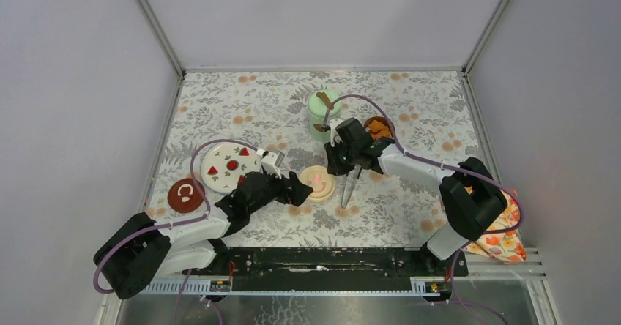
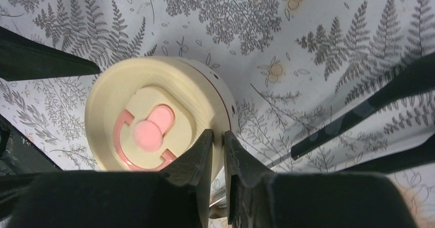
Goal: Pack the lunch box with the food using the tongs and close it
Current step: Screw the box lid onto the packing box.
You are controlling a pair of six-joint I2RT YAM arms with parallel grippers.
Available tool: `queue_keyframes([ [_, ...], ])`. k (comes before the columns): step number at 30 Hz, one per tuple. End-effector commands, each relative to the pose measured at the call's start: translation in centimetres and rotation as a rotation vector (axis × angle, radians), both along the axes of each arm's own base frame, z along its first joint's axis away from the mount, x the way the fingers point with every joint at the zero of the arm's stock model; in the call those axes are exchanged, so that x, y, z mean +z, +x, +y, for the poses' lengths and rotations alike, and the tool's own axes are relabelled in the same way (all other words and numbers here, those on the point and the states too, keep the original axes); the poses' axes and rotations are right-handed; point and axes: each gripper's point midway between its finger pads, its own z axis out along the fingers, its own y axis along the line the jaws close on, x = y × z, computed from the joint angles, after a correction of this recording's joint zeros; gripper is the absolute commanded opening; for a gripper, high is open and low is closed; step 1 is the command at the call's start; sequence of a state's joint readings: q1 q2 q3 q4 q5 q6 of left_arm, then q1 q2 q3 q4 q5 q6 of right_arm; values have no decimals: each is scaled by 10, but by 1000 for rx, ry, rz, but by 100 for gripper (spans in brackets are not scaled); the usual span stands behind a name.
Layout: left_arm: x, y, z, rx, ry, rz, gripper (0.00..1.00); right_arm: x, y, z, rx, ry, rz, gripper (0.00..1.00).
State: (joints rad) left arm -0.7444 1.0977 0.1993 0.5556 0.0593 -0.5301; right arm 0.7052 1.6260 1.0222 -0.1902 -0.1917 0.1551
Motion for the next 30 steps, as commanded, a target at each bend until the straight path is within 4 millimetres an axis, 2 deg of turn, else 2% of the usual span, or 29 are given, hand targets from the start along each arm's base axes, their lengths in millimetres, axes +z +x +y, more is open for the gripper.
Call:
queue_keyframes([
  [1,17,14,-7,50,-42,5,88,15,-8,-5,-53,2,-41,17],
  [5,12,20,-1,108,14,66,71,23,-11,-13,-111,7,-64,13],
  [9,8,20,5,151,54,119,62,25,-18,-16,-146,22,-58,12],
  [14,10,14,3,157,54,164,61,15,-32,-19,-187,24,-2,13],
  [17,11,11,1,152,61,184,62,15,-33,-21,-200,26,-6,18],
  [24,12,4,2,169,90,240,62,43,-5,-14,-146,14,-148,33],
  [30,9,-2,-3,144,83,261,67,41,13,7,-58,3,-150,38],
])
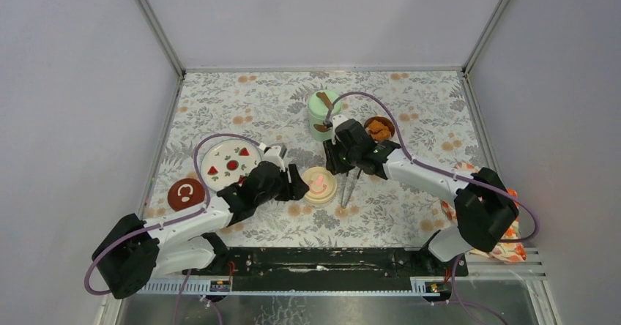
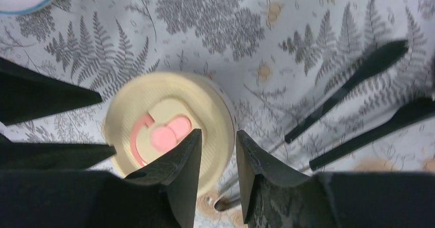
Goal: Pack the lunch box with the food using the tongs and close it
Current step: Screw the box lid onto the packing box.
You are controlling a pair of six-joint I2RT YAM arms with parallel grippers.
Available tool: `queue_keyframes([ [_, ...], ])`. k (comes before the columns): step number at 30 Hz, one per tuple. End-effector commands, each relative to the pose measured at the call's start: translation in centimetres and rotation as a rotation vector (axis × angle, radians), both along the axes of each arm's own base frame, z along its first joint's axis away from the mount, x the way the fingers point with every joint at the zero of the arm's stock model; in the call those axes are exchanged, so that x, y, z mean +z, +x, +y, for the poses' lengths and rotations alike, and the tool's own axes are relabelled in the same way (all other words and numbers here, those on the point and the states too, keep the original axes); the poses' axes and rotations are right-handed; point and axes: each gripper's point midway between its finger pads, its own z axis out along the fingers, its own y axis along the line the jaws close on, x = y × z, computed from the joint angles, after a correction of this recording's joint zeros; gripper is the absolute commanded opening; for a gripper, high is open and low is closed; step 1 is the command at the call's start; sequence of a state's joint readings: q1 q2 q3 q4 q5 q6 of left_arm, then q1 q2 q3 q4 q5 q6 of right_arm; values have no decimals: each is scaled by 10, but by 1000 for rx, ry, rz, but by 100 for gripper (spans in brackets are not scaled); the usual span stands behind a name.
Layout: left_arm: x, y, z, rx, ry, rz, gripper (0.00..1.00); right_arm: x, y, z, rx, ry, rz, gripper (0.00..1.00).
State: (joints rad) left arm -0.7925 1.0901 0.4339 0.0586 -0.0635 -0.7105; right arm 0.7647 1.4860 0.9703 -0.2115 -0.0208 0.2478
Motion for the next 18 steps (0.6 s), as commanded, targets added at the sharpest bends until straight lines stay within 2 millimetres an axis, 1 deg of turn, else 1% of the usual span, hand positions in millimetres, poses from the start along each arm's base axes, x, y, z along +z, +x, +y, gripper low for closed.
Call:
queue_keyframes([
  [1,9,0,-7,1,-21,4,67,14,24,21,72,10,-63,38],
  [6,11,0,-9,3,-40,2,68,5,26,31,113,7,-41,38],
  [10,10,0,-11,-1,-48,4,69,-3,22,34,137,1,-11,38],
  [18,6,-1,-16,-13,-54,15,70,-8,10,29,154,-4,39,37],
])
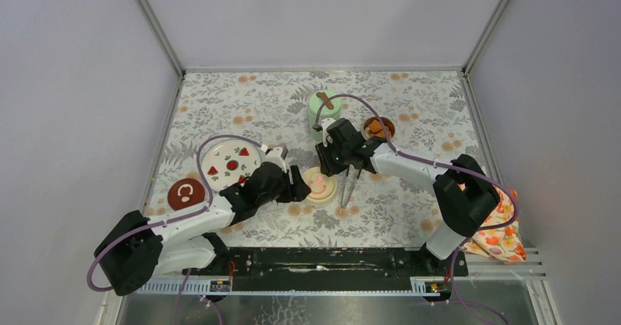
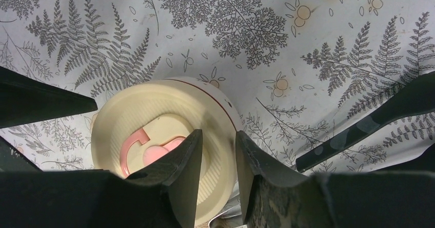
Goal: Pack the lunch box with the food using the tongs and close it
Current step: Screw the box lid onto the packing box.
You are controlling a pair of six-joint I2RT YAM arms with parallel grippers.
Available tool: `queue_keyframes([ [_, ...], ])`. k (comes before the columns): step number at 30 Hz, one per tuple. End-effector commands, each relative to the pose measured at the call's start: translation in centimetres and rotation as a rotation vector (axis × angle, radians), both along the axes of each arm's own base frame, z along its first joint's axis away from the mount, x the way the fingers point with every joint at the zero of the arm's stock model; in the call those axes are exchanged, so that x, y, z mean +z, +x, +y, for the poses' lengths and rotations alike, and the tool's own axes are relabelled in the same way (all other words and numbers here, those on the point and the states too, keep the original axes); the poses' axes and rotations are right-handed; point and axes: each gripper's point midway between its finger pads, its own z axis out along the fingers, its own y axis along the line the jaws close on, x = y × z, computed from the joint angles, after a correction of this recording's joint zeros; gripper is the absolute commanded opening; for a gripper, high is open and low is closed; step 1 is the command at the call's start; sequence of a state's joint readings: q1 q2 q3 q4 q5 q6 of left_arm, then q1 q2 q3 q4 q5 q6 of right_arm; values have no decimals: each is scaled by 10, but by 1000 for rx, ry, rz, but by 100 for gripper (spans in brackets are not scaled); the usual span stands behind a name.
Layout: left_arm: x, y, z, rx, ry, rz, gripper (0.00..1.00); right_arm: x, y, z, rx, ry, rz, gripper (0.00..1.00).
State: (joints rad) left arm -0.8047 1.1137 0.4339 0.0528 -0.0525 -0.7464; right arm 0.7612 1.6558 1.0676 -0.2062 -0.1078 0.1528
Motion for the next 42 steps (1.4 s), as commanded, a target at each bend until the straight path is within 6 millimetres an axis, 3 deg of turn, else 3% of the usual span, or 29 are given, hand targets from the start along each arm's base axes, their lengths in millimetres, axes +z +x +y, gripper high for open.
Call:
queue_keyframes([
  [1,13,5,-12,-11,-49,-30,70,18,-2,6,26,36,1,37],
  [18,16,5,-15,-16,-63,-60,76,21,-42,-9,-25,108,121,48],
  [27,22,-11,-24,-111,-50,-264,98,45,-18,-10,-27,69,7,78],
  [34,7,-16,-14,-74,-12,-383,99,47,-6,8,52,39,27,97],
  [42,-6,-17,-14,-84,59,-450,99,37,-10,20,123,31,86,100],
])
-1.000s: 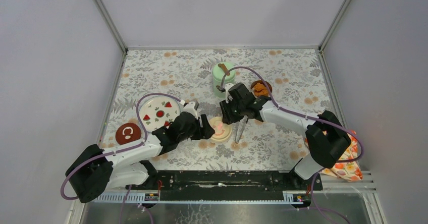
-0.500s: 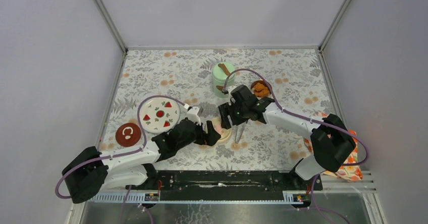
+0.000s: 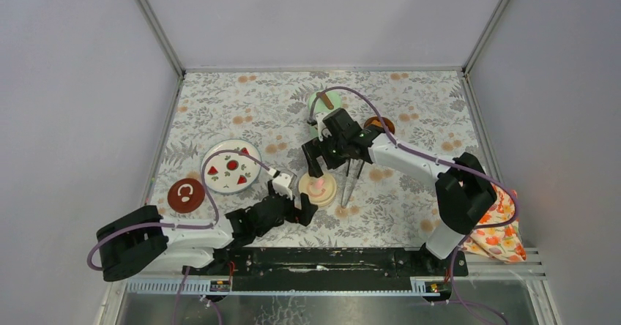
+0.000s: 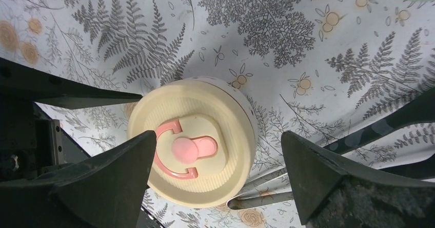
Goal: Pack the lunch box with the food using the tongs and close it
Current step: Screw the box lid onto the packing box.
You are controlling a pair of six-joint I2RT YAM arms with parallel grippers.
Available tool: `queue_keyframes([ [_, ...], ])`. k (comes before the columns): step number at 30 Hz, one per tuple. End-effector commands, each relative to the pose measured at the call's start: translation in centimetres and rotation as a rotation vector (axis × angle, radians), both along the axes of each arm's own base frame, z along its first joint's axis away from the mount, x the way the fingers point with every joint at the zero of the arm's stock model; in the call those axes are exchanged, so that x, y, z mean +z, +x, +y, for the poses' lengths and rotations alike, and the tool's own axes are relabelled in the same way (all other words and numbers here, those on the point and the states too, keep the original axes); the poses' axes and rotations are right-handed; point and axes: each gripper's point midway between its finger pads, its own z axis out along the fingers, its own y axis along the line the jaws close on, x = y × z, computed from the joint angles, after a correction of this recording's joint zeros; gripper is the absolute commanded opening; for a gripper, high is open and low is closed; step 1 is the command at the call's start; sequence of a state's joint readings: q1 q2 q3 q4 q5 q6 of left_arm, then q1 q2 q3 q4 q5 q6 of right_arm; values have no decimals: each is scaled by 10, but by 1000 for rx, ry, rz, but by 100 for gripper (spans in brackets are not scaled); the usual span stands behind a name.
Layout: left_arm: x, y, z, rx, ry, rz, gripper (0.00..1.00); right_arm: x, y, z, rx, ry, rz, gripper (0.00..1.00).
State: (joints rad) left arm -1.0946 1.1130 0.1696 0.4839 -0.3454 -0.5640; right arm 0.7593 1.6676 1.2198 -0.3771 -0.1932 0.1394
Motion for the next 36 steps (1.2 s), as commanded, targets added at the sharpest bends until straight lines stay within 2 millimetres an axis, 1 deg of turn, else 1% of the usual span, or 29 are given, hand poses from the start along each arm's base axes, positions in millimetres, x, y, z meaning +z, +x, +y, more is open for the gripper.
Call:
queue_keyframes([
  [1,18,16,-9,17,-22,-137,99,2,-3,8,65,6,32,100],
  [6,18,8,-31,-93,-25,-172,99,-3,-6,9,76,-3,60,100],
  [9,17,2,-37,-127,-26,-187,99,-5,-7,9,80,-8,68,100],
  [13,12,11,-35,-74,3,-197,99,-8,-8,10,88,-11,79,100],
  [17,8,20,-38,-39,25,-204,99,-11,-10,10,93,-12,91,100],
  [22,-1,24,-38,3,29,-179,98,-15,-12,3,87,-43,96,100],
  [29,-7,30,-34,68,55,-154,97,-13,-24,-9,69,-51,113,100],
  [36,-11,33,-34,88,72,-141,95,-18,-43,-23,15,-51,151,100],
])
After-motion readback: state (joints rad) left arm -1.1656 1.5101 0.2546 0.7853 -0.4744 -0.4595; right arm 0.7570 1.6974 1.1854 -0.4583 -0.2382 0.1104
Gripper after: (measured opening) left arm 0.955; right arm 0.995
